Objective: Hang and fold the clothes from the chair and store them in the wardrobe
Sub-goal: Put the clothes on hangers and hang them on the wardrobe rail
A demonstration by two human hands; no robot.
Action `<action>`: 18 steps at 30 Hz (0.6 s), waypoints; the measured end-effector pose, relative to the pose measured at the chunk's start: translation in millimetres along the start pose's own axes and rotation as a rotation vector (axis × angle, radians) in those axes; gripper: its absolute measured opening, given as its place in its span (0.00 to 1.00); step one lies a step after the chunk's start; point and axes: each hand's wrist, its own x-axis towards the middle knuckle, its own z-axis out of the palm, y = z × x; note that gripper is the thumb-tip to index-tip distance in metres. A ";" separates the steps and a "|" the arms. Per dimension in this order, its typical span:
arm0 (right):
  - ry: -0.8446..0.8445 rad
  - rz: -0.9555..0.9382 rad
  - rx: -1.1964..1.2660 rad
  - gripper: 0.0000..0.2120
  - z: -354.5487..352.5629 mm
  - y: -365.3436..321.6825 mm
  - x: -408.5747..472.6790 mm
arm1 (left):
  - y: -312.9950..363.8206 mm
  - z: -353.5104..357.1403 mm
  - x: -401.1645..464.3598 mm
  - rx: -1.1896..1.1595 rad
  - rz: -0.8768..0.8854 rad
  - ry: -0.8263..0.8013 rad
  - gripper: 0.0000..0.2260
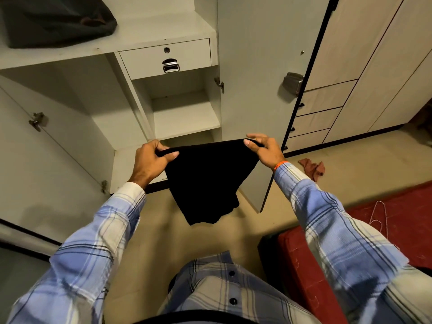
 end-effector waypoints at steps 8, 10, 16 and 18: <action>-0.003 0.051 0.378 0.14 1.3 1.8 -11.9 | -4.0 8.2 0.3 -0.395 -0.151 -0.045 0.07; -0.010 0.063 0.399 0.12 2.8 0.0 -14.5 | -3.4 10.3 0.4 -0.411 -0.154 -0.049 0.06; -0.112 0.071 0.291 0.20 18.2 -4.2 -21.4 | -1.6 14.5 1.7 -0.399 -0.166 -0.063 0.07; -0.182 0.066 0.244 0.26 17.0 -5.2 -24.5 | -1.2 17.0 0.8 -0.406 -0.166 -0.051 0.07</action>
